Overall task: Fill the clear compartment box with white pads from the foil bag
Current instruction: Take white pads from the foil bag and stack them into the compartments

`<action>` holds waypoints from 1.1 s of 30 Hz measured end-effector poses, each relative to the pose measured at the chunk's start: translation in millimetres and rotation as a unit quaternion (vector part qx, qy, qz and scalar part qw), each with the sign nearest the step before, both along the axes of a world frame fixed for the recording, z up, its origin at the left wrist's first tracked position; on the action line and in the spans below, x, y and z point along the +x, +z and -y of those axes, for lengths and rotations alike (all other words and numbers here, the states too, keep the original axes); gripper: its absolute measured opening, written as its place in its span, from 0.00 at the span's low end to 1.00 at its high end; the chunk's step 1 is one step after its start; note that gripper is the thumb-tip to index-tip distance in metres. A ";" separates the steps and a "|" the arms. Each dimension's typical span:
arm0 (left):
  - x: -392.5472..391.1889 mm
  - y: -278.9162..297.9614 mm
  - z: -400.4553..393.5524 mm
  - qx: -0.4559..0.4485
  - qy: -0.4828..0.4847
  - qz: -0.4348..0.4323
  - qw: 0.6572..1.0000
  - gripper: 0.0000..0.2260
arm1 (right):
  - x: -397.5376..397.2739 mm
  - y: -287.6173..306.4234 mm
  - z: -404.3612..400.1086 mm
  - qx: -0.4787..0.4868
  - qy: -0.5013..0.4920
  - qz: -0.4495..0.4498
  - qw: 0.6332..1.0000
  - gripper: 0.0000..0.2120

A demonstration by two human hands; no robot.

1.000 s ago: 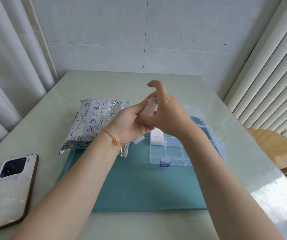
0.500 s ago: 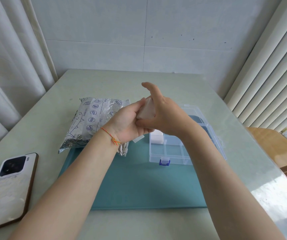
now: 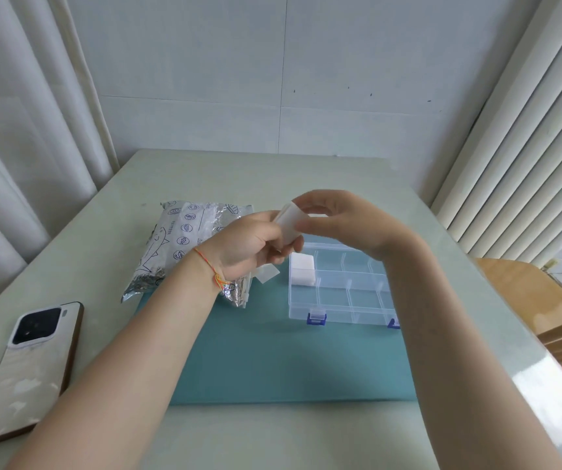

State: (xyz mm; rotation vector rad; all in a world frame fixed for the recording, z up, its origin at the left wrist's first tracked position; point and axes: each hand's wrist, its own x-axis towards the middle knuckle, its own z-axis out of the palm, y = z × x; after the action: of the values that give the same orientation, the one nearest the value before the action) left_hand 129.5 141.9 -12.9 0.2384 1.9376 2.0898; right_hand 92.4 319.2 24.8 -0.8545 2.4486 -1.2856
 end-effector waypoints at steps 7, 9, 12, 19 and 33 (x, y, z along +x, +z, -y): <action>6.1 7.4 -10.0 -0.067 0.048 -0.005 0.997 0.18 | 7.3 4.4 -3.9 0.003 -0.072 -0.028 0.997 0.06; 5.8 5.3 -12.2 -0.136 0.098 -0.029 0.985 0.14 | 6.7 4.6 -8.4 0.018 -0.093 -0.036 0.995 0.06; 2.4 1.2 -14.5 -0.180 0.196 -0.074 0.961 0.04 | 3.1 0.1 -11.2 -0.010 -0.131 -0.004 0.991 0.06; -2.9 -8.4 -33.1 -0.153 0.234 -0.040 0.959 0.06 | -0.9 -34.7 -14.5 -0.190 -0.171 0.247 0.935 0.04; -17.6 -14.1 -39.3 -0.513 0.165 -0.060 0.840 0.14 | -6.8 -45.5 -1.9 0.116 -0.200 0.103 0.967 0.10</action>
State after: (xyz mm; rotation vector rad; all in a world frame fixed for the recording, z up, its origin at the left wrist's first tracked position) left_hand 111.9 181.2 -27.0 -0.2215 3.0049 0.8847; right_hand 85.6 321.2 -20.7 -0.1603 2.6108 -1.1007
